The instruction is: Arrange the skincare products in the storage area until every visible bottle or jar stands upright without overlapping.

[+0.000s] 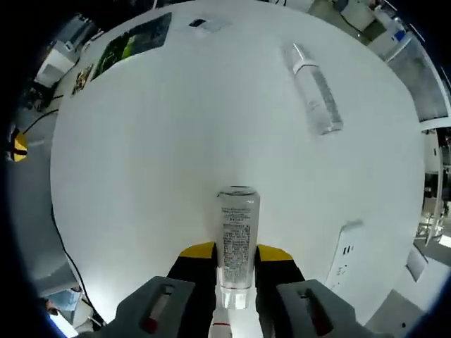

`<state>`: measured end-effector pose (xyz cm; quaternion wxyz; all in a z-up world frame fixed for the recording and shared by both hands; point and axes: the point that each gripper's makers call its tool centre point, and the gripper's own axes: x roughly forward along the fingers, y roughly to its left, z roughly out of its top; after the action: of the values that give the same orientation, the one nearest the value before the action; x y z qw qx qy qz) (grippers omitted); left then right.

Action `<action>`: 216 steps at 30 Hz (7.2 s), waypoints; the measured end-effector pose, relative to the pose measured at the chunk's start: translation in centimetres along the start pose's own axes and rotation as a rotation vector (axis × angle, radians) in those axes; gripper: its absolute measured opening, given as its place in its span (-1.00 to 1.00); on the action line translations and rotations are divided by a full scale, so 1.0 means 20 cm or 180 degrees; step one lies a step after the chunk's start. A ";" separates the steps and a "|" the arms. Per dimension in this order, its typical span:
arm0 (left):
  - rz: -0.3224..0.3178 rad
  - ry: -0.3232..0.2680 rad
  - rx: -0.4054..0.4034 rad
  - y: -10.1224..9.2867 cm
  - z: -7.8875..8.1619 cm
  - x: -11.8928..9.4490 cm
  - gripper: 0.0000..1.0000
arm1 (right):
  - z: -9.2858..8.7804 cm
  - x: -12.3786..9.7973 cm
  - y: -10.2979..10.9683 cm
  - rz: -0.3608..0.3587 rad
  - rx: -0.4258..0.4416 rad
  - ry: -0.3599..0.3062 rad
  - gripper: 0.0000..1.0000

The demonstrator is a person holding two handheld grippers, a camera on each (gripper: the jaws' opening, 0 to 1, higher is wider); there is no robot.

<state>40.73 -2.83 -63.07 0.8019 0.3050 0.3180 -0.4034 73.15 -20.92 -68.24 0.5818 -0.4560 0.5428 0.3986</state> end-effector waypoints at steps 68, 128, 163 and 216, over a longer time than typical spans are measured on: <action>-0.0757 -0.0105 -0.0024 -0.22 0.06 0.01 -0.89 | -0.14 -0.58 1.55 -0.0406 0.0778 -0.1379 -0.75; -0.0408 -0.0619 0.1010 -0.26 0.21 -0.05 -0.61 | 0.04 -0.52 1.86 -0.0135 -0.1278 -0.0791 -0.76; 0.0022 -0.1301 0.0962 -0.17 0.41 -0.20 -0.55 | 0.05 -0.60 1.74 -0.0501 -0.1387 -0.0945 -0.76; -0.0094 -0.1648 0.0381 -0.08 0.45 -0.29 -0.59 | 0.06 -0.74 1.67 0.1465 0.2821 -0.3289 0.29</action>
<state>39.08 -7.70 -53.44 0.8311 0.2339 0.0823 -0.4977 39.97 -10.46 -56.85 0.7961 0.1961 0.3911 0.4182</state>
